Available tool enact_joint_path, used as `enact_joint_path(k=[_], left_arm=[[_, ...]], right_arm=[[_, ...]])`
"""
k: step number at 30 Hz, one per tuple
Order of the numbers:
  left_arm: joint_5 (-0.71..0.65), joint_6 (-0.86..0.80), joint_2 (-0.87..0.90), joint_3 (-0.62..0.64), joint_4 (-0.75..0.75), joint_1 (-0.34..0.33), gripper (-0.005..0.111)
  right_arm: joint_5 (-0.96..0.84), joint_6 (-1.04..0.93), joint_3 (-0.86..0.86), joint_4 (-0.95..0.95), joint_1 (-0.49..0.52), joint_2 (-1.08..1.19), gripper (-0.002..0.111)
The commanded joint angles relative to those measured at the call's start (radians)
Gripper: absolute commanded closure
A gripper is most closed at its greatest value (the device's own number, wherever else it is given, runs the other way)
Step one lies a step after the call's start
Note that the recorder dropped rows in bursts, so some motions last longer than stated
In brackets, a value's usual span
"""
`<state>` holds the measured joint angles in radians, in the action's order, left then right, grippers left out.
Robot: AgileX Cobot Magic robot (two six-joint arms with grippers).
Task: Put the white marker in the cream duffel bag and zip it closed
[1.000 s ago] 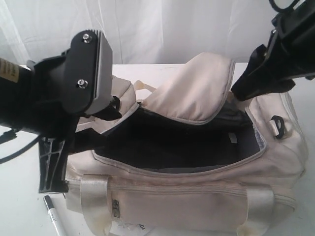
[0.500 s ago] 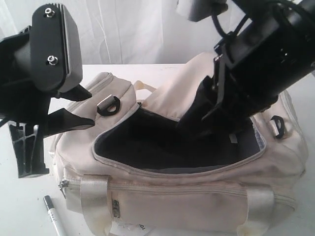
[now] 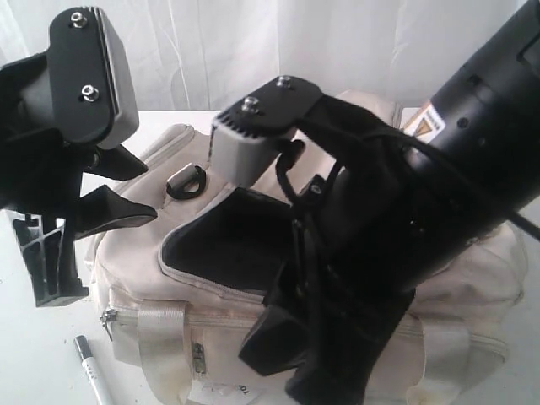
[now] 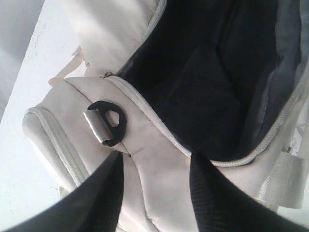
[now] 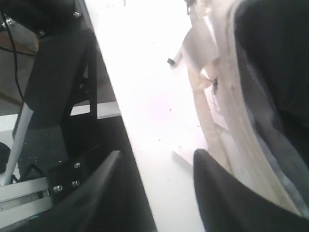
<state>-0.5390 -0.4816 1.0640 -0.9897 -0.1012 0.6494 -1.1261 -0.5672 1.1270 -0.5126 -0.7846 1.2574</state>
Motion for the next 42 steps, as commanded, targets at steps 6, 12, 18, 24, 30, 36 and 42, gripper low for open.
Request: enact_joint_path(k=[6, 12, 18, 24, 30, 36, 42], left_arm=[[-0.054, 0.154, -0.011, -0.001, -0.088, 0.001, 0.058], [-0.207, 0.143, -0.055, -0.001, -0.086, 0.001, 0.058], [-0.423, 0.196, -0.135, -0.001, 0.038, 0.001, 0.058], [-0.444, 0.747, -0.144, 0.082, -0.043, 0.001, 0.058], [-0.317, 1.121, -0.144, 0.24, -0.133, 0.001, 0.051], [-0.117, 1.286, -0.136, 0.359, -0.106, 0.001, 0.047], [0.009, 1.36, -0.025, 0.44, -0.106, 0.001, 0.047]], right_arm=[[0.052, -0.035, -0.024, -0.044, -0.112, 0.076, 0.067], [0.079, 0.099, -0.022, 0.27, -0.112, 0.071, 0.067], [0.112, 0.126, -0.022, 0.33, -0.112, 0.06, 0.067], [0.185, 0.136, -0.022, 0.326, -0.112, 0.06, 0.067], [0.195, 0.152, -0.022, 0.326, -0.112, 0.06, 0.067], [0.226, 0.152, -0.022, 0.322, -0.112, 0.06, 0.067], [0.233, 0.15, -0.022, 0.334, -0.112, 0.06, 0.067]])
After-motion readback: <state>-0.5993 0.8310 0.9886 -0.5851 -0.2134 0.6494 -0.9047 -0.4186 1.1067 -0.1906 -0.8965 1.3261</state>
